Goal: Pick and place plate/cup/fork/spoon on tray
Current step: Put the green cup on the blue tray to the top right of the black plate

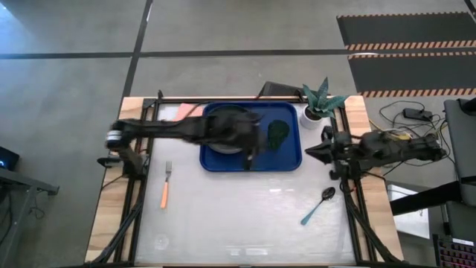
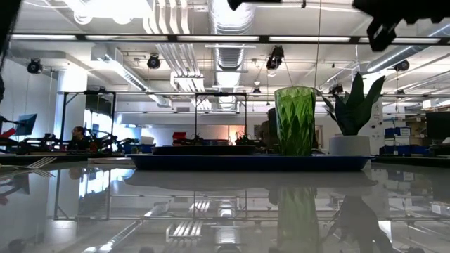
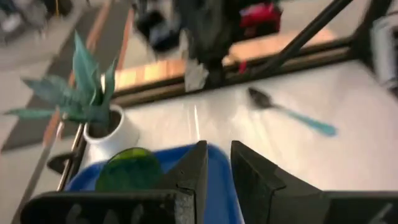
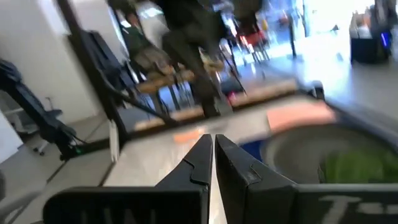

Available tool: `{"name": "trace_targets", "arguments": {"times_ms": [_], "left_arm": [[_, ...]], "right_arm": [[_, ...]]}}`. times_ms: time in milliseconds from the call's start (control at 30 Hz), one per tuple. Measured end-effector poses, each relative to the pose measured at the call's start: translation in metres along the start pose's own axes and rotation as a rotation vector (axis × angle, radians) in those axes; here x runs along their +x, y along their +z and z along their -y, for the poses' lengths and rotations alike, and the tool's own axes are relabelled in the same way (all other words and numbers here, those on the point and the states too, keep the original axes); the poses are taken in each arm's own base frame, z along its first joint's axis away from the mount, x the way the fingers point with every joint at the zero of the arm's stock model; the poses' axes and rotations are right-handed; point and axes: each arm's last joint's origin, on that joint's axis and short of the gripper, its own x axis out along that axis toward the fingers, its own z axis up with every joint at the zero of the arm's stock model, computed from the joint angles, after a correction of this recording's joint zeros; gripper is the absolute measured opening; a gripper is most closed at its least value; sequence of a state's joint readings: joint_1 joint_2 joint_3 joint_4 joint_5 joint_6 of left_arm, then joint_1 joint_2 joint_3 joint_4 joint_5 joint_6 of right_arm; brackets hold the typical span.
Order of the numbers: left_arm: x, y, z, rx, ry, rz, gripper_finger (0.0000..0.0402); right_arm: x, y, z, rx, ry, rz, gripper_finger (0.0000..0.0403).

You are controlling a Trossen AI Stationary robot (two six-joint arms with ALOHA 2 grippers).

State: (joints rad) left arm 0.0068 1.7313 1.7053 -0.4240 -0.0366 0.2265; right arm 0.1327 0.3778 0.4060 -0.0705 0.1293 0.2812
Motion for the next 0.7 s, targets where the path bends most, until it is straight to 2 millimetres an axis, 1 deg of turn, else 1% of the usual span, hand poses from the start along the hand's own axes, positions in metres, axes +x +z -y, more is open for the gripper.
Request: {"name": "trace_targets", "arguments": {"times_ms": [67, 167, 233, 333, 433, 533, 633, 700], "left_arm": [[-0.02, -0.013, 0.014, 0.003, -0.006, 0.076, 0.0054], [-0.05, -0.039, 0.032, -0.01, -0.003, 0.187, 0.0054], [-0.073, -0.055, 0.04, -0.036, 0.0, 0.279, 0.0054], [-0.104, -0.079, 0.046, -0.08, 0.008, 0.41, 0.0054], [-0.126, -0.104, 0.049, -0.132, 0.009, 0.529, 0.0054], [-0.147, -0.126, 0.049, -0.163, 0.018, 0.647, 0.0054], [-0.161, -0.146, 0.051, -0.191, 0.022, 0.725, 0.0054], [-0.168, -0.156, 0.051, -0.2, 0.025, 0.764, 0.0054]], "right_arm": [[0.012, -0.012, 0.002, 0.036, -0.032, -0.078, 0.0009], [0.026, -0.028, 0.006, 0.085, -0.126, -0.17, 0.0009], [0.033, -0.034, 0.008, 0.094, -0.179, -0.205, 0.0009], [0.045, -0.04, 0.009, 0.106, -0.217, -0.269, 0.0009], [0.058, -0.043, 0.008, 0.113, -0.24, -0.321, 0.0009], [0.069, -0.051, 0.008, 0.106, -0.273, -0.401, 0.0009], [0.082, -0.048, 0.006, 0.117, -0.305, -0.423, 0.0009], [0.085, -0.054, 0.009, 0.111, -0.369, -0.495, 0.0009]]}}
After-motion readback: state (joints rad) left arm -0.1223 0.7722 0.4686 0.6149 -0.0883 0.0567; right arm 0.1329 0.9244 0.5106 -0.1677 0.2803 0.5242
